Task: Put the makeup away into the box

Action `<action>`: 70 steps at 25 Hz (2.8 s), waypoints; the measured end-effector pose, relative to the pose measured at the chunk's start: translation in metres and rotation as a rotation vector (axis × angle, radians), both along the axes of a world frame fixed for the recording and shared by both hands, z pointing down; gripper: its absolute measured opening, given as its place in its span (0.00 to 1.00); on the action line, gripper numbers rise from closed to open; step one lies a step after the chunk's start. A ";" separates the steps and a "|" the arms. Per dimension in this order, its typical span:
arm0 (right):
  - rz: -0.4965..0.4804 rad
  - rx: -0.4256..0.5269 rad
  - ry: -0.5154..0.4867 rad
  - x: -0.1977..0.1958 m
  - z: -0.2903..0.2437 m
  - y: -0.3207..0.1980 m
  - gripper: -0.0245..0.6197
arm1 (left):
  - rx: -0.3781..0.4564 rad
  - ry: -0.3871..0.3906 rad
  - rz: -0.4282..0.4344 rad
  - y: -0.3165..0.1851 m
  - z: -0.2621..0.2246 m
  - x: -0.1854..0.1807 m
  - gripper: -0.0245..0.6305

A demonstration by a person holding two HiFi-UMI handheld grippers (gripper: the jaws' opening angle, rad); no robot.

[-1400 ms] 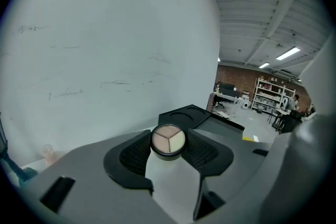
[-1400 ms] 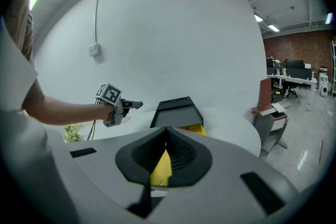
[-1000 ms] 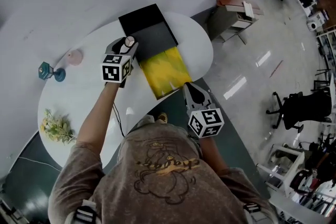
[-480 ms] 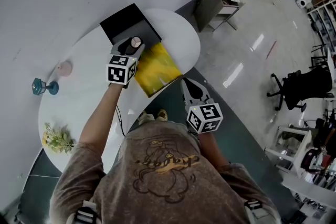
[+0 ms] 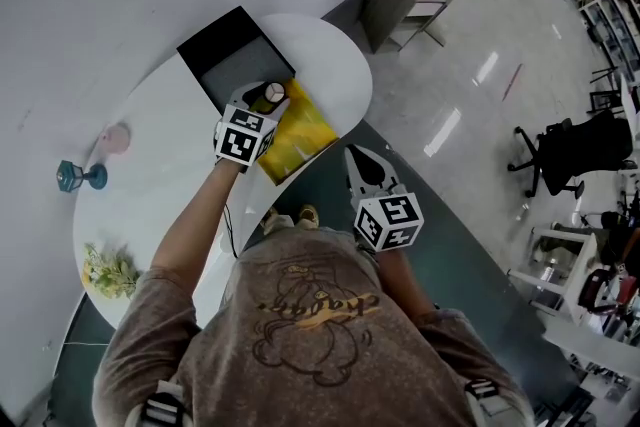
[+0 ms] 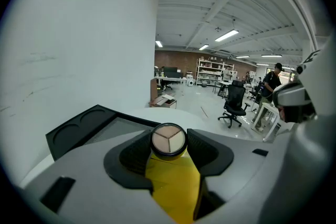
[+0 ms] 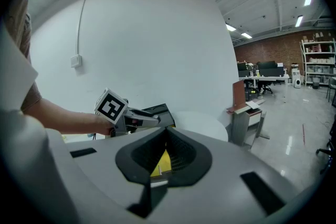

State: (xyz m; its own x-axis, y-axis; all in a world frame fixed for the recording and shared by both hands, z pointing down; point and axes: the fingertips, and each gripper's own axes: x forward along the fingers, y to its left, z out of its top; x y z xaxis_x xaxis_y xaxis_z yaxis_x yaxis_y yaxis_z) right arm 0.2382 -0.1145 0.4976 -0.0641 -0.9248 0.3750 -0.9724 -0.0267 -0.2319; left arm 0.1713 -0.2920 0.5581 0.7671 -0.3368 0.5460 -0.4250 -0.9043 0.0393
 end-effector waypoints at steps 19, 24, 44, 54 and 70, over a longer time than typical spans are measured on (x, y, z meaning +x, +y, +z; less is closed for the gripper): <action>0.075 -0.025 -0.017 0.034 0.011 0.022 0.04 | -0.049 -0.218 0.219 0.053 0.079 0.046 0.39; 0.085 -0.031 -0.026 0.040 0.013 0.026 0.04 | -0.057 -0.280 0.255 0.061 0.093 0.050 0.39; 0.103 -0.026 -0.030 0.050 0.014 0.034 0.04 | -0.066 -0.361 0.298 0.069 0.112 0.054 0.40; 0.092 -0.016 -0.024 0.058 0.015 0.029 0.04 | -0.062 -0.275 0.236 0.057 0.074 0.051 0.40; -0.075 0.037 0.030 0.026 -0.013 -0.020 0.04 | -0.028 0.033 0.029 0.040 -0.058 -0.017 0.40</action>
